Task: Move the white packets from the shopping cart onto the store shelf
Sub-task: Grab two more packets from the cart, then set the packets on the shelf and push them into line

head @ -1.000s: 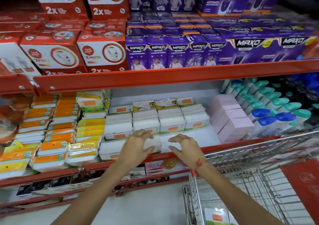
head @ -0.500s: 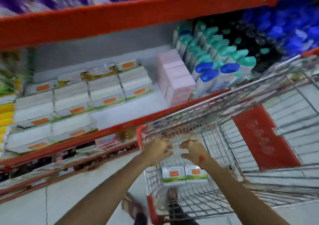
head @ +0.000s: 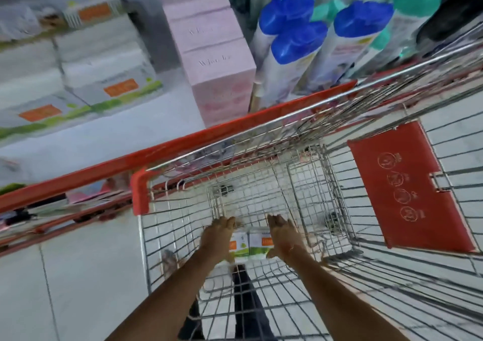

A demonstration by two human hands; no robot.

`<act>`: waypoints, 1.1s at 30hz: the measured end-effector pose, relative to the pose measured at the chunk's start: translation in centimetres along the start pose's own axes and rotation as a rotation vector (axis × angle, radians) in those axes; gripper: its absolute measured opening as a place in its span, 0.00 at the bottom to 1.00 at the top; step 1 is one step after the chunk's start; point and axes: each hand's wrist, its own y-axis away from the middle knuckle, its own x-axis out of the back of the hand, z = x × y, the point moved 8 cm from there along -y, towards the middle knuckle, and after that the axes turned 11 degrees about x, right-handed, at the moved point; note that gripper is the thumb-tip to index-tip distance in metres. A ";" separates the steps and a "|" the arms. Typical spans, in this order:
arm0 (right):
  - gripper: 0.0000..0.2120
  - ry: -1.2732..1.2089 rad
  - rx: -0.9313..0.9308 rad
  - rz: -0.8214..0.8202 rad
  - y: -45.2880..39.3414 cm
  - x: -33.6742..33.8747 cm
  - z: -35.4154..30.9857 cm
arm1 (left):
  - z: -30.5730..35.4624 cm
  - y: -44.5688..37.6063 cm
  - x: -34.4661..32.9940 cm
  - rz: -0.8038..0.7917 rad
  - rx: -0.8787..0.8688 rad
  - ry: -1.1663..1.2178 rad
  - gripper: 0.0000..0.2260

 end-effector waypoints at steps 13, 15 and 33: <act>0.29 -0.131 0.042 0.011 0.0 0.7 0.1 | 0.1 -0.2 0.2 0.033 0.057 0.068 0.36; 0.31 -0.159 0.053 0.020 1.0 1.8 -0.5 | -0.4 0.6 0.7 0.033 0.056 0.098 0.35; 0.29 -0.188 0.212 0.428 13.2 25.8 -12.7 | -12.0 21.6 22.5 0.597 -0.084 0.519 0.30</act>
